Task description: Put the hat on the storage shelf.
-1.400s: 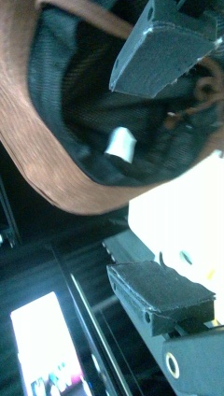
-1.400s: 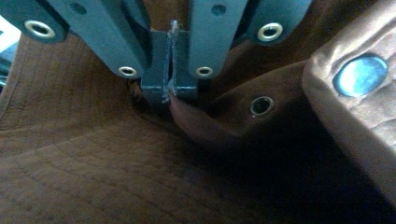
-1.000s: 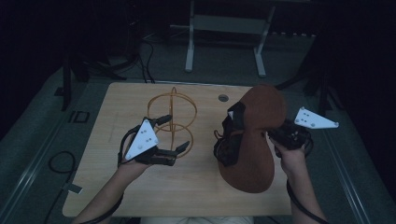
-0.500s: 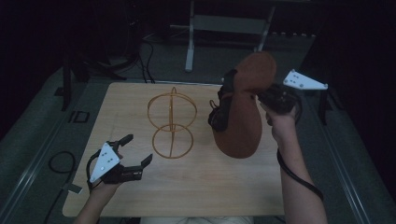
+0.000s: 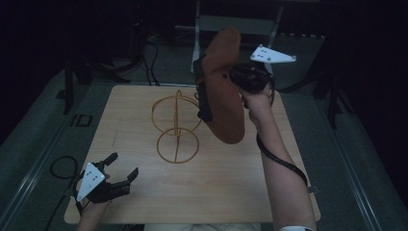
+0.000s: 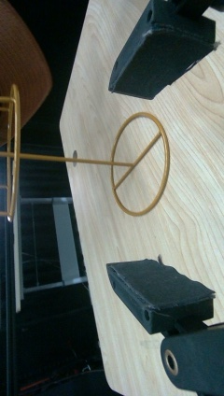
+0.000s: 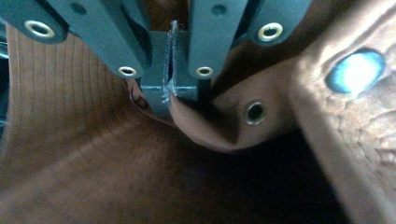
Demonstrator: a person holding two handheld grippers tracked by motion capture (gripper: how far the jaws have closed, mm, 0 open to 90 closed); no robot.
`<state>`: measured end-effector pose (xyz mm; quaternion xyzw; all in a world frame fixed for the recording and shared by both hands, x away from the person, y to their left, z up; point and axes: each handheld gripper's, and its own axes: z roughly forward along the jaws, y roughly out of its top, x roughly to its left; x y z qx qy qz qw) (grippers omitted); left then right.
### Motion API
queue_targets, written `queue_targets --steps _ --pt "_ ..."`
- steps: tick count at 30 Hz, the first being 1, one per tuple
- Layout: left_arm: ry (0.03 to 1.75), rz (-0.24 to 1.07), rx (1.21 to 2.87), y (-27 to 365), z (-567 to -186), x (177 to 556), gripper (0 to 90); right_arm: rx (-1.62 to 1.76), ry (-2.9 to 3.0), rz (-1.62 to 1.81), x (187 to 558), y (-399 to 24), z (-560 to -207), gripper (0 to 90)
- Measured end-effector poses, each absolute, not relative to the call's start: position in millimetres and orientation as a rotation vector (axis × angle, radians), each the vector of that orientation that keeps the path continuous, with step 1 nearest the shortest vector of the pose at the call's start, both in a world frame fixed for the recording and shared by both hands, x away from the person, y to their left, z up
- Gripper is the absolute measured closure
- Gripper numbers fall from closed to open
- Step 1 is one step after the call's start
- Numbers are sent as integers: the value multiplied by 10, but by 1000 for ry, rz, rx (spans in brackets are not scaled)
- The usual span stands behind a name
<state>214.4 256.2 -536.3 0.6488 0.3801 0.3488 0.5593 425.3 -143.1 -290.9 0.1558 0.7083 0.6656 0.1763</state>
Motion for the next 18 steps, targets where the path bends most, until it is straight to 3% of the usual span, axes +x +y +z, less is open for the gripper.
queue_targets --steps 8,18 --pt "908 821 1516 2599 -5388 2141 128 301 2249 1736 4262 -702 -3029 875" --pt "920 803 1514 2608 -5424 2150 131 276 2429 1586 4314 -171 -3336 848"
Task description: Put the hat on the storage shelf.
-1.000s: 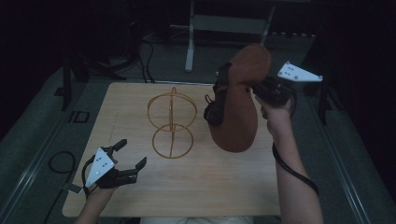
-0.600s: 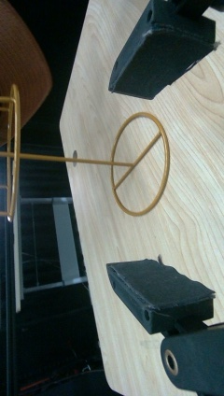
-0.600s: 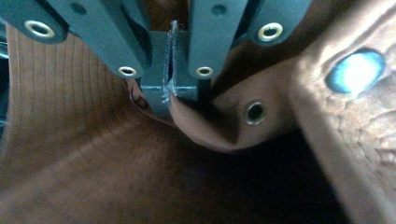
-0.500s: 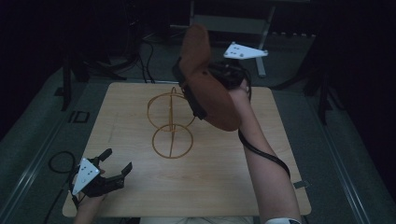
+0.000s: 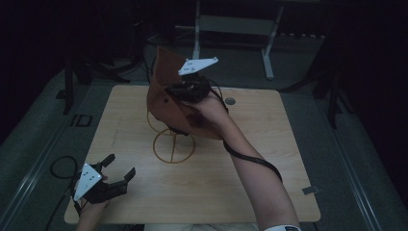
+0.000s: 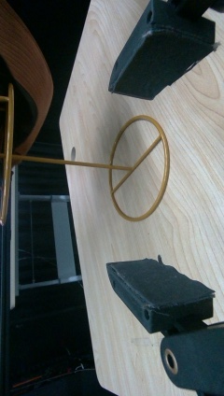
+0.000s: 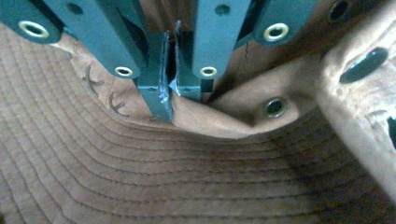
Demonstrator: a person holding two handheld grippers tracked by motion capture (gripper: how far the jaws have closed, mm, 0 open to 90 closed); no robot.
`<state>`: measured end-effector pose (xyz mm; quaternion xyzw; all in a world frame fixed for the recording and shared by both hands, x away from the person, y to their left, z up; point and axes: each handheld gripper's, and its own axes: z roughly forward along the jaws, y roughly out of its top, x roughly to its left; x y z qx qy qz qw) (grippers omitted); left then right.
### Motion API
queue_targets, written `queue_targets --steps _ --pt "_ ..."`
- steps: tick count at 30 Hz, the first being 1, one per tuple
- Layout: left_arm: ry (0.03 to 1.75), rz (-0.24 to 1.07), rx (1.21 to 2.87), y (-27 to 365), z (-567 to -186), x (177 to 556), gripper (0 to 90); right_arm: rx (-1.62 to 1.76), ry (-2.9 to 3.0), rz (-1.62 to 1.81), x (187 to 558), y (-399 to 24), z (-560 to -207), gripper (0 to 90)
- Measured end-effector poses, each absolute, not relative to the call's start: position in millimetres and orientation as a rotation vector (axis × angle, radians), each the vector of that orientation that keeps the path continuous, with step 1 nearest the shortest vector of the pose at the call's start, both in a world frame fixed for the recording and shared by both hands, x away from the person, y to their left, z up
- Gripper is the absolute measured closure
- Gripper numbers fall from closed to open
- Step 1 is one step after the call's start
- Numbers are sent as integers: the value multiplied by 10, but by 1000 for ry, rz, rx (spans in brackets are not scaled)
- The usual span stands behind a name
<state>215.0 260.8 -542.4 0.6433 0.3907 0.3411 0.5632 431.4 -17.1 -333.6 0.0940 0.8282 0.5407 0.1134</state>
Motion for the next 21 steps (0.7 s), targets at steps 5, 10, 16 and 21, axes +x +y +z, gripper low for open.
queue_targets --steps 5,10,16,21 --pt "929 788 1509 2619 -5438 2154 132 234 2437 1525 4262 9 -3460 736" --pt "931 784 1512 2620 -5448 2158 132 230 2452 1457 4244 120 -3532 498" --pt "932 776 1519 2615 -5466 2166 132 269 2457 1431 4226 154 -3532 359" --pt "925 771 1527 2603 -5470 2166 132 311 2448 1379 4236 208 -3533 202"
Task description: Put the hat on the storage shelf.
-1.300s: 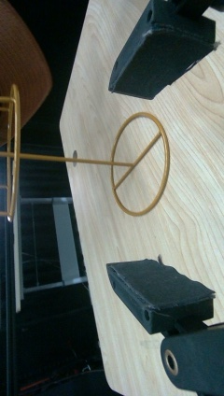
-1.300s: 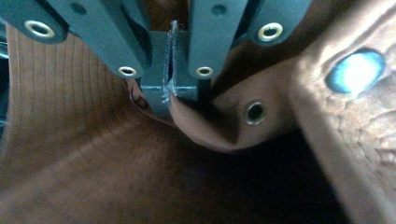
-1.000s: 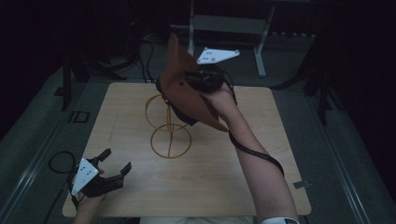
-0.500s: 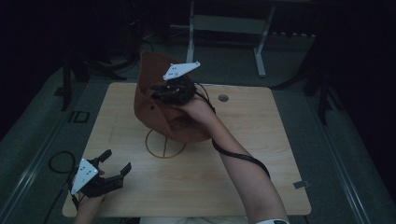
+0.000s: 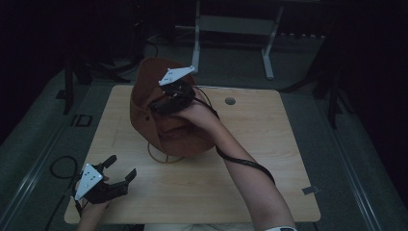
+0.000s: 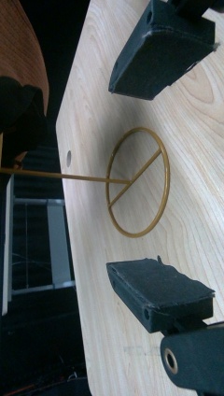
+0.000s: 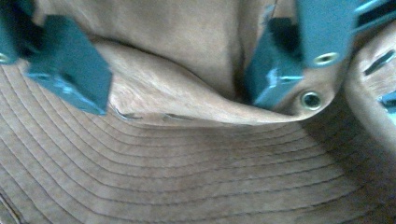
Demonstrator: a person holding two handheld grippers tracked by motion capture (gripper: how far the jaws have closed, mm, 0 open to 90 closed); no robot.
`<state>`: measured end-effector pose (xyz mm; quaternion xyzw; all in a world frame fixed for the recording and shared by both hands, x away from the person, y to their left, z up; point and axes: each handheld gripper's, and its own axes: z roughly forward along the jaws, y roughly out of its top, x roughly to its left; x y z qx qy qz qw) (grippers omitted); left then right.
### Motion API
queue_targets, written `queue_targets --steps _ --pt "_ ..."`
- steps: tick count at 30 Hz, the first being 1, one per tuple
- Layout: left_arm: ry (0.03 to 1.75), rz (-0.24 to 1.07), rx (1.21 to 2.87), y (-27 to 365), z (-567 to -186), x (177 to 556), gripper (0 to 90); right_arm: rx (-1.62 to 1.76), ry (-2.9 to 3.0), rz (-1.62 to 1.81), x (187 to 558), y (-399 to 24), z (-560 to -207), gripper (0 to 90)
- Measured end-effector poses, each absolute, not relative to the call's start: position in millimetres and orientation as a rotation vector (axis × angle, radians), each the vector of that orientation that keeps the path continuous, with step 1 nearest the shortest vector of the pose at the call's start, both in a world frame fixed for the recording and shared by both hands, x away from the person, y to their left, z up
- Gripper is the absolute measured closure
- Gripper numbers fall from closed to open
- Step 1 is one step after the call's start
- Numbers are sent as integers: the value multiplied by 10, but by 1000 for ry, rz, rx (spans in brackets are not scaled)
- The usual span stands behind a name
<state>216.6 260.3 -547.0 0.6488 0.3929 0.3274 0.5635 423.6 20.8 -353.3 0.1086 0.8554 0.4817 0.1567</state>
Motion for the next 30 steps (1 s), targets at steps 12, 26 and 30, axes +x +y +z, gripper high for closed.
queue_targets --steps 12,26,30 --pt "936 760 1518 2616 -5487 2175 132 302 2472 1380 4183 79 -3411 125" --pt "948 758 1514 2622 -5502 2182 131 330 2410 1470 4132 -225 -3389 137" --pt "949 759 1517 2613 -5510 2190 132 343 2393 1488 4163 -351 -3435 137"
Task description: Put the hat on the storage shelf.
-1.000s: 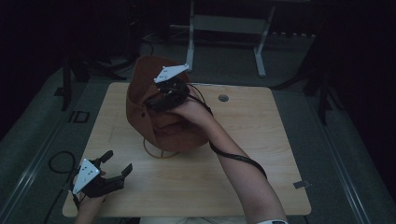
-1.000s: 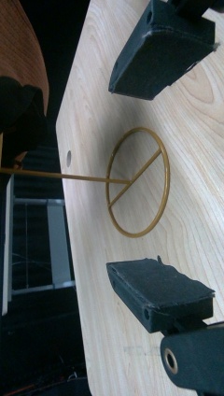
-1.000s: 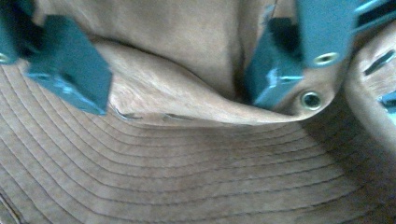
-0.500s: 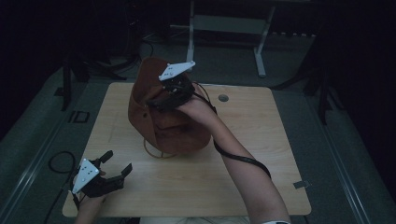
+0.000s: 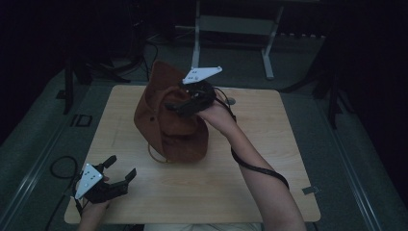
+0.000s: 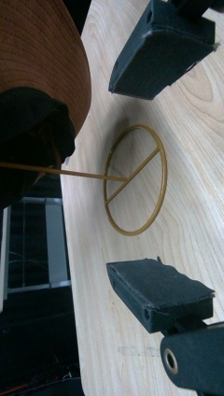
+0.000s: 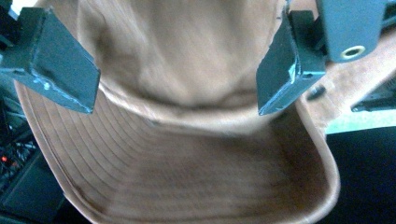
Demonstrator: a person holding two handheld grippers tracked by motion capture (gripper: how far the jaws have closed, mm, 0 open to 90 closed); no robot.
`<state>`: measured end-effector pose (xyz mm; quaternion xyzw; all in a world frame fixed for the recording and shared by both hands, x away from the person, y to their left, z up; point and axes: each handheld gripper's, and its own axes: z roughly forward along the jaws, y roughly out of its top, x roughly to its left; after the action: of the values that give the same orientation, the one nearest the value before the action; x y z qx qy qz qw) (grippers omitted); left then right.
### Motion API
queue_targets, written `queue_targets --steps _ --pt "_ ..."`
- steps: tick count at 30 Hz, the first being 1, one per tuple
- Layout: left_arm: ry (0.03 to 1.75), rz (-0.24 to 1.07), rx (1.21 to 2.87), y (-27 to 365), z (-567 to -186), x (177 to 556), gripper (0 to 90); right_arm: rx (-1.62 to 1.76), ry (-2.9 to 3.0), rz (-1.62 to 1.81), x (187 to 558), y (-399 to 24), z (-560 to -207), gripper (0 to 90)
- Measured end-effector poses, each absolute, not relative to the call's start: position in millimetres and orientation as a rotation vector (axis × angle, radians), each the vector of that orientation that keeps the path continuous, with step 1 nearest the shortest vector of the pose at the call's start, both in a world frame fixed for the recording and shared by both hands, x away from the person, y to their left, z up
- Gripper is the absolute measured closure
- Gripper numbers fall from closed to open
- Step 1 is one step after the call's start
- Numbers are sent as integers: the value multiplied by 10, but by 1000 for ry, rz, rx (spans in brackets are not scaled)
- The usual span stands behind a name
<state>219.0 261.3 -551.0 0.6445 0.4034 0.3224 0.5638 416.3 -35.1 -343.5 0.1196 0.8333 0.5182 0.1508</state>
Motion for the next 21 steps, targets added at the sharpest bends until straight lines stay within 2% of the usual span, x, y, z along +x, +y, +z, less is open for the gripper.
queue_targets --steps 21 --pt "945 764 1549 2562 -5572 2216 121 455 2368 1518 4103 -1012 -3799 137"
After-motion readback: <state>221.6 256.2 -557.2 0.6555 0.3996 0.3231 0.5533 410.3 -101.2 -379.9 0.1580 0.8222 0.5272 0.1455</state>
